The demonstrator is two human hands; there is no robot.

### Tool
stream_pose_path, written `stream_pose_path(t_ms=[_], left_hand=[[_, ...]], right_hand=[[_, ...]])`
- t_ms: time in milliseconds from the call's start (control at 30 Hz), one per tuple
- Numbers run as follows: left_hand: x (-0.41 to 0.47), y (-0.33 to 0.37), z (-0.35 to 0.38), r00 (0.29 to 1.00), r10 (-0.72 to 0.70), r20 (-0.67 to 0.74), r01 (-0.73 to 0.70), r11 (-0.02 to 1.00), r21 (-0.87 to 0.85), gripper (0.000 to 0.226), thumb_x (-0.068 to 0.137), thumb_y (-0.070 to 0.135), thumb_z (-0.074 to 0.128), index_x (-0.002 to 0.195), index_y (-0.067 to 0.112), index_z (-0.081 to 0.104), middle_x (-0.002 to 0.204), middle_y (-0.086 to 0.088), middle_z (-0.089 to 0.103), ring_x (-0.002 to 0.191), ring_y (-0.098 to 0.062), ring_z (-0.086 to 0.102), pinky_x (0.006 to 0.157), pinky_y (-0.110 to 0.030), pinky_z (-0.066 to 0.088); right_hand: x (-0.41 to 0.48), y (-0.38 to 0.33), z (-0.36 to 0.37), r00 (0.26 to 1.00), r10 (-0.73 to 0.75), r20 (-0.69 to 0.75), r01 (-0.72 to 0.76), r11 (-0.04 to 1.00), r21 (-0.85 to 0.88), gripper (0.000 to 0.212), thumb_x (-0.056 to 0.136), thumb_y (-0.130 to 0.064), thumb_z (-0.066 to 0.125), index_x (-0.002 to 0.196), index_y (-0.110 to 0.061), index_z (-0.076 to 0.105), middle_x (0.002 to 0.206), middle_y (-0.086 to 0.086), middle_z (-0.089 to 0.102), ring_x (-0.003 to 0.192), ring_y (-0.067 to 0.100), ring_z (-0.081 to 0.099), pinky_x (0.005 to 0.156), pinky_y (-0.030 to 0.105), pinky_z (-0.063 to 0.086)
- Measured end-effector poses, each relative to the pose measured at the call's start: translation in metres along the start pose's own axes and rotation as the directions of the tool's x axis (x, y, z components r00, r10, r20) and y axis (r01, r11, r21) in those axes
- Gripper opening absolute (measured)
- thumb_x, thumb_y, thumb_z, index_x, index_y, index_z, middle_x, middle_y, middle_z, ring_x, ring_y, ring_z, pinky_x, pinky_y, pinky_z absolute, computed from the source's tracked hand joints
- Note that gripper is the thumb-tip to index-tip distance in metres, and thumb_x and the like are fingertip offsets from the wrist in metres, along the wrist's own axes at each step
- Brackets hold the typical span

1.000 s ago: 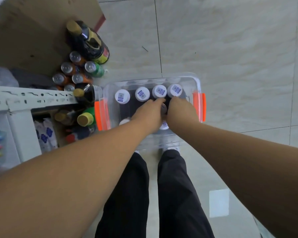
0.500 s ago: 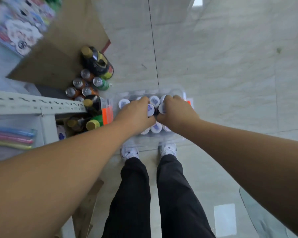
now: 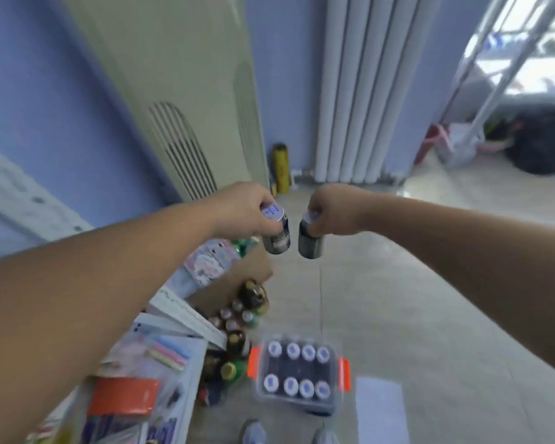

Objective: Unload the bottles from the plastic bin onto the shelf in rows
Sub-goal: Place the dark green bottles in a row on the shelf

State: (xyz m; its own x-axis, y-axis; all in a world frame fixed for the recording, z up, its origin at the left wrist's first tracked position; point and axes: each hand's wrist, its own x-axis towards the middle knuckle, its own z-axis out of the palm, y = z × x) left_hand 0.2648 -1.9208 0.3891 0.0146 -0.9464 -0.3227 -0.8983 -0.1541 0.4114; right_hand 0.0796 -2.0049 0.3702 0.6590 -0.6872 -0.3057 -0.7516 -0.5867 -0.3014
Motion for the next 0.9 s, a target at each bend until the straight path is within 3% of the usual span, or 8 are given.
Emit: stream_pose_path(t_ms=[167,267,367,533,633,733,900], left_hand=[[-0.092,0.013,-0.102,0.988,-0.106,-0.115,0.114,0.991,0.063,0.031,0.071,0.047,0.068,0.082,0.018,0.072,0.073,0.0,0.073,0.059,-0.014,0.064,0.055,-0.032,0.051],[-0.159,0.009,-0.137,0.969,-0.175,-0.175,0.183,0.983,0.031,0.029,0.073,0.044,0.07,0.082,0.017,0.074,0.067,0.001,0.074,0.053,-0.009,0.064,0.04,-0.018,0.042],[-0.234,-0.005,-0.16,0.935,-0.272,-0.23,0.276,0.961,-0.016,0.028,0.072,0.047,0.07,0.085,0.023,0.074,0.074,0.006,0.076,0.061,-0.004,0.07,0.05,-0.018,0.046],[-0.367,-0.044,-0.169,0.836,-0.432,-0.34,0.418,0.901,-0.116,0.032,0.07,0.048,0.067,0.091,0.024,0.074,0.083,0.006,0.077,0.067,-0.006,0.073,0.055,-0.02,0.05],[-0.453,-0.065,-0.158,0.762,-0.52,-0.385,0.506,0.85,-0.147,0.033,0.068,0.051,0.067,0.091,0.027,0.073,0.083,0.006,0.076,0.065,-0.005,0.072,0.055,-0.021,0.047],[-0.537,-0.08,-0.143,0.688,-0.592,-0.419,0.585,0.795,-0.161,0.039,0.063,0.054,0.063,0.088,0.027,0.073,0.078,0.005,0.075,0.059,-0.004,0.067,0.052,-0.019,0.044],[-0.649,-0.103,-0.115,0.563,-0.675,-0.477,0.677,0.707,-0.203,0.035,0.068,0.051,0.063,0.09,0.026,0.073,0.081,0.005,0.075,0.068,-0.01,0.07,0.053,-0.02,0.047]], right_hand=[[-0.018,-0.083,-0.108,0.989,-0.148,0.019,0.148,0.988,-0.042,0.032,0.076,-0.041,0.065,0.068,-0.01,0.067,0.062,0.003,0.071,0.051,0.016,0.061,0.054,0.021,0.042],[-0.03,-0.152,-0.147,0.96,-0.261,0.097,0.269,0.96,-0.081,0.028,0.079,-0.036,0.068,0.072,-0.008,0.07,0.065,0.004,0.074,0.054,0.013,0.07,0.052,0.016,0.046],[-0.049,-0.226,-0.163,0.916,-0.378,0.135,0.395,0.909,-0.134,0.025,0.077,-0.03,0.069,0.075,-0.005,0.071,0.068,0.006,0.076,0.061,0.014,0.075,0.045,0.013,0.046],[-0.084,-0.347,-0.149,0.823,-0.526,0.212,0.553,0.828,-0.09,0.019,0.075,-0.023,0.071,0.07,-0.004,0.071,0.064,0.008,0.074,0.061,0.018,0.075,0.047,0.017,0.05],[-0.111,-0.42,-0.123,0.762,-0.599,0.245,0.639,0.758,-0.133,0.019,0.072,-0.026,0.069,0.064,-0.009,0.068,0.059,0.003,0.073,0.059,0.015,0.074,0.046,0.013,0.046],[-0.141,-0.488,-0.095,0.699,-0.667,0.26,0.714,0.671,-0.199,0.025,0.071,-0.033,0.067,0.067,-0.008,0.07,0.059,0.002,0.073,0.054,0.011,0.071,0.054,0.019,0.044],[-0.19,-0.575,-0.054,0.586,-0.758,0.285,0.809,0.562,-0.17,0.023,0.073,-0.032,0.065,0.066,-0.01,0.067,0.062,0.002,0.072,0.057,0.011,0.072,0.054,0.019,0.043]])
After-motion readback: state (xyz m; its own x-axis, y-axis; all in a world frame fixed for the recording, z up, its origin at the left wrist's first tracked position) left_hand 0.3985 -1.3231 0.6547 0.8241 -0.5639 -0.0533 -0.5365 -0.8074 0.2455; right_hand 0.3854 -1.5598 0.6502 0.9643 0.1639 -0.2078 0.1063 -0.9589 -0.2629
